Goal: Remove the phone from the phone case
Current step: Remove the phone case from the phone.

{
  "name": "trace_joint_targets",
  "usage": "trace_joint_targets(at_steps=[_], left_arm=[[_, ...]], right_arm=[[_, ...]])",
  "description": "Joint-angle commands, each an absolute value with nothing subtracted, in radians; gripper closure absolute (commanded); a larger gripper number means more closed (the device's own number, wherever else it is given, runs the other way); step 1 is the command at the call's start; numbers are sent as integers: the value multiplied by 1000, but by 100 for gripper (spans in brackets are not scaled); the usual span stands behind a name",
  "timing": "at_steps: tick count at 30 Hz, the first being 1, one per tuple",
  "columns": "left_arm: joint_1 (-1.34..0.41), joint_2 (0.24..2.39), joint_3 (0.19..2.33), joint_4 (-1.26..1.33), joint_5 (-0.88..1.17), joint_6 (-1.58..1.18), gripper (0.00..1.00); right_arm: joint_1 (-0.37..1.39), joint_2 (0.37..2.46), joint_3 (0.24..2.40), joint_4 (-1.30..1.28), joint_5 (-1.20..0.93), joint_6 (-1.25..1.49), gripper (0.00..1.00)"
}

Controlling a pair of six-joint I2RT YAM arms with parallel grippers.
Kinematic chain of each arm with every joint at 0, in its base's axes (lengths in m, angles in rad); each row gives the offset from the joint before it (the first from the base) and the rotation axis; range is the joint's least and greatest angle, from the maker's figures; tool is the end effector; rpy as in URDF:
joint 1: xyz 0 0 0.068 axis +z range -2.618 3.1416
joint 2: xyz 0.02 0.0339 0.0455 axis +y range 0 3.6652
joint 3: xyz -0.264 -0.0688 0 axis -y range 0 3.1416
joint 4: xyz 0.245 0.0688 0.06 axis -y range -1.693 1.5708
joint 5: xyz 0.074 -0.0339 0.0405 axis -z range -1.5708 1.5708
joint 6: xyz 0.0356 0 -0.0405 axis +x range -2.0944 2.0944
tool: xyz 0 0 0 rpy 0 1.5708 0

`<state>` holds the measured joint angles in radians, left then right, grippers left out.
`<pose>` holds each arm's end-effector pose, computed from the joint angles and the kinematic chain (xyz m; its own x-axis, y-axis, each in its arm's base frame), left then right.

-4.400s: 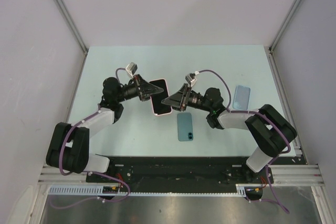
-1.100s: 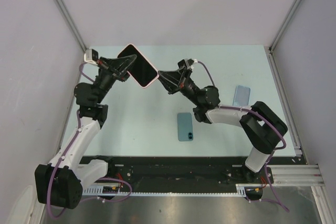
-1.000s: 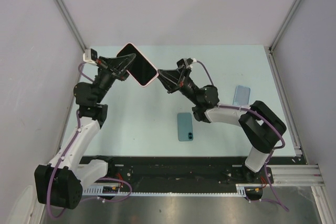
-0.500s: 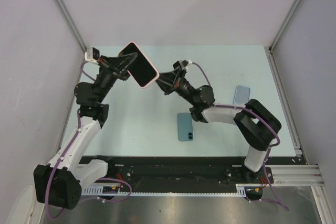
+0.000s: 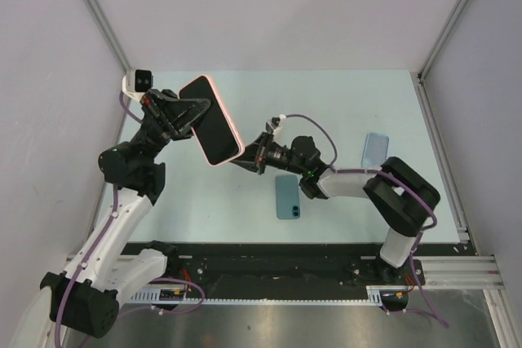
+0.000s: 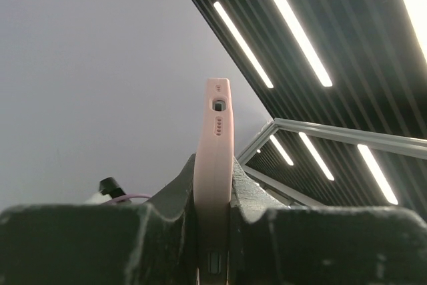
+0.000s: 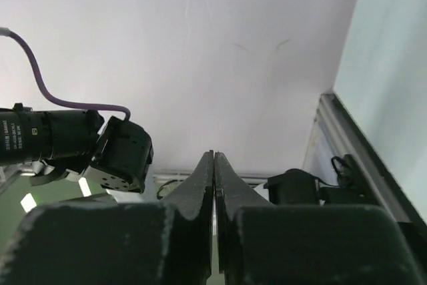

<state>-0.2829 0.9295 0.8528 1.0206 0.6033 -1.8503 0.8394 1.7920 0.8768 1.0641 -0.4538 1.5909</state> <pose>0.1591 -0.0673 0.4498 -0.7427 -0.6084 -0.2798 0.5959 -0.4098 -0.6906 0.2420 0.2930 0.2292 -0.9603 0.2754 -0.0451 -0.0798 -0.1160 0.9900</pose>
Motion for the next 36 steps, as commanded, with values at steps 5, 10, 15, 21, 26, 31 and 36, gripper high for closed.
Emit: trace_joint_targets(at_steps=[5, 10, 15, 21, 26, 31, 36], left_arm=[[-278, 940, 838, 1080, 591, -1876, 100], [-278, 966, 824, 1086, 597, -1859, 100], [-272, 1009, 807, 1084, 626, -1825, 100], [-262, 1032, 781, 1066, 641, -1796, 100], [-262, 1035, 804, 1011, 658, -1763, 100], [-262, 1038, 801, 997, 661, -1749, 100], [-261, 1042, 804, 997, 661, -1747, 100]], right_arm=[[764, 1369, 873, 453, -301, 1067, 59], [770, 1123, 916, 175, -155, 893, 38], [824, 993, 942, 75, -66, 796, 33], [883, 927, 995, 54, 26, 741, 32], [959, 968, 1057, 66, 61, 675, 32], [996, 989, 1106, 66, 89, 634, 31], [1005, 991, 1118, 58, 97, 620, 31]])
